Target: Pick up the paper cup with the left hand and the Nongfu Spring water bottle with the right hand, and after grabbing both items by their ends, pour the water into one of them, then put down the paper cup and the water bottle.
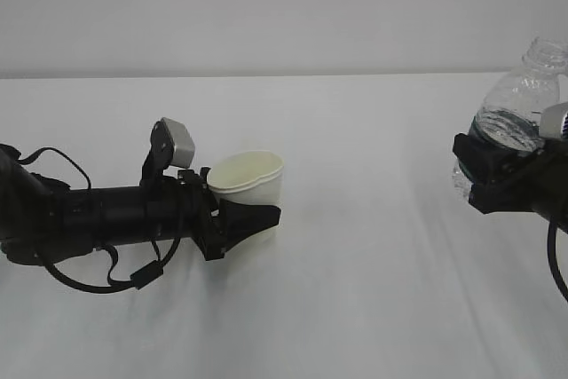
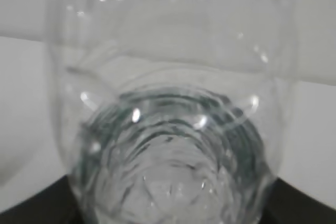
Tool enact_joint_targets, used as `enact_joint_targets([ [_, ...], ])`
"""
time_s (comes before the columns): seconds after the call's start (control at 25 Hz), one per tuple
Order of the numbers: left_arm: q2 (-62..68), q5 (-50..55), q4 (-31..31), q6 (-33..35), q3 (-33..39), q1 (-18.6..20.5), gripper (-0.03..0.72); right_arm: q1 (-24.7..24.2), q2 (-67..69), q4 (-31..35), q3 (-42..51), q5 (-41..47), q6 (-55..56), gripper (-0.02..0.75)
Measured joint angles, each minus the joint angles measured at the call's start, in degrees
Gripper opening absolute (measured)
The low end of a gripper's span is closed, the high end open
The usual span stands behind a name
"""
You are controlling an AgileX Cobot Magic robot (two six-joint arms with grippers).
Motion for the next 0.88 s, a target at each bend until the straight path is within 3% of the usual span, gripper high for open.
enact_joint_targets([
  [0.4, 0.0, 0.0, 5.1, -6.1, -5.3, -2.5, 0.445, 0.0, -9.6, -0.9, 0.2, 11.0, 0.2, 0.405],
  [0.6, 0.0, 0.0, 10.4, -11.4, -8.9, -3.4, 0.439, 0.0, -12.4, -1.1, 0.2, 14.6, 0.2, 0.406],
  [0.88, 0.0, 0.1, 12.5, -12.3, -11.7, -6.5, 0.435, 0.0, -13.1, -1.2, 0.2, 19.7, 0.3, 0.405],
])
